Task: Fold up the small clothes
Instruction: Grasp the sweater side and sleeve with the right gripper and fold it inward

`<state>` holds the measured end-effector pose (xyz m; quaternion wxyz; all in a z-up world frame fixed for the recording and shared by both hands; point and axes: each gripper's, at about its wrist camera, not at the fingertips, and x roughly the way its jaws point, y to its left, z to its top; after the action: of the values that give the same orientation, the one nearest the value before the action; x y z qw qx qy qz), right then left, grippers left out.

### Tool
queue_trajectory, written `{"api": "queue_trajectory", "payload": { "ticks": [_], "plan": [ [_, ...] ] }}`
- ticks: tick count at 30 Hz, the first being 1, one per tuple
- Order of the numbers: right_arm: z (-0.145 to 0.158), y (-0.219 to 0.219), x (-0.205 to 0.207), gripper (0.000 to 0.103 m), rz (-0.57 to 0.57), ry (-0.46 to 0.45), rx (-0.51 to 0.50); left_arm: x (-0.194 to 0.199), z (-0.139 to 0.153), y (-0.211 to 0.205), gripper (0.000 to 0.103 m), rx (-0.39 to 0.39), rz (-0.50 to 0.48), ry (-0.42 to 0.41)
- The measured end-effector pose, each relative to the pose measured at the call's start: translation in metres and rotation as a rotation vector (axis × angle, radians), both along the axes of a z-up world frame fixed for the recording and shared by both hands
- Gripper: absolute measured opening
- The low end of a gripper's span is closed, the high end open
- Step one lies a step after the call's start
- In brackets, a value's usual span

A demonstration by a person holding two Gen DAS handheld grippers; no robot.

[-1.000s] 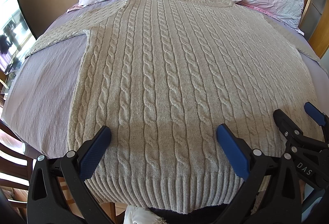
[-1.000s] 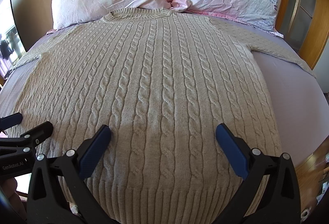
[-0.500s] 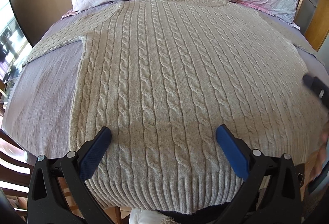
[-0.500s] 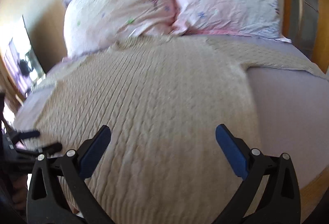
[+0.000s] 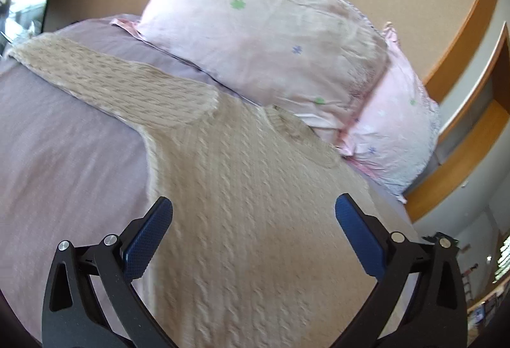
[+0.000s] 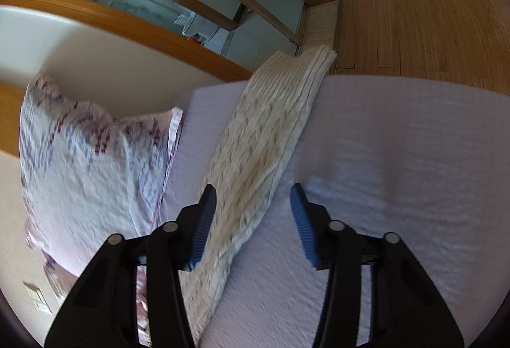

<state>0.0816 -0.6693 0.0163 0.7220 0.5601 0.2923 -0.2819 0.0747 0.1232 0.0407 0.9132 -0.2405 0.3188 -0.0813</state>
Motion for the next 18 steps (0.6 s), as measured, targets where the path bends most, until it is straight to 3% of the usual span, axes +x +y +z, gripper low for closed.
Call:
{"api": "queue_trajectory", "payload": {
  "ticks": [1, 3, 4, 5, 6, 8, 10, 14, 18],
  "plan": [
    [-0.001, -0.003, 0.004, 0.042, -0.005, -0.001, -0.01, 0.005, 0.002, 0.005, 0.102, 0.068, 0.034, 0.008],
    [-0.007, -0.013, 0.014, 0.031, -0.003, 0.018, -0.033, 0.012, 0.002, 0.019, 0.102, 0.19, 0.103, 0.02],
    [-0.01, -0.016, 0.02, 0.01, -0.001, 0.045, -0.032, 0.017, 0.002, 0.027, 0.102, 0.231, 0.129, 0.032],
    [-0.009, -0.015, 0.023, 0.008, 0.002, 0.048, -0.043, 0.02, 0.0, 0.036, 0.102, 0.257, 0.151, 0.044],
    [0.0, -0.009, 0.026, 0.008, 0.014, 0.053, -0.098, 0.024, 0.0, 0.047, 0.102, 0.275, 0.174, 0.053],
    [0.039, 0.022, 0.038, 0.008, 0.11, 0.015, -0.305, 0.027, 0.0, 0.071, 0.102, 0.284, 0.227, 0.079],
    [0.078, 0.077, 0.054, 0.007, 0.245, -0.044, -0.475, 0.028, -0.001, 0.096, 0.102, 0.253, 0.265, 0.093],
    [0.134, 0.219, 0.085, 0.007, 0.587, -0.235, -0.61, 0.038, -0.004, 0.14, 0.102, 0.13, 0.333, 0.116],
    [0.134, 0.372, 0.114, 0.007, 0.961, -0.352, -0.624, 0.044, -0.009, 0.17, 0.099, -0.002, 0.402, 0.129]
  ]
}}
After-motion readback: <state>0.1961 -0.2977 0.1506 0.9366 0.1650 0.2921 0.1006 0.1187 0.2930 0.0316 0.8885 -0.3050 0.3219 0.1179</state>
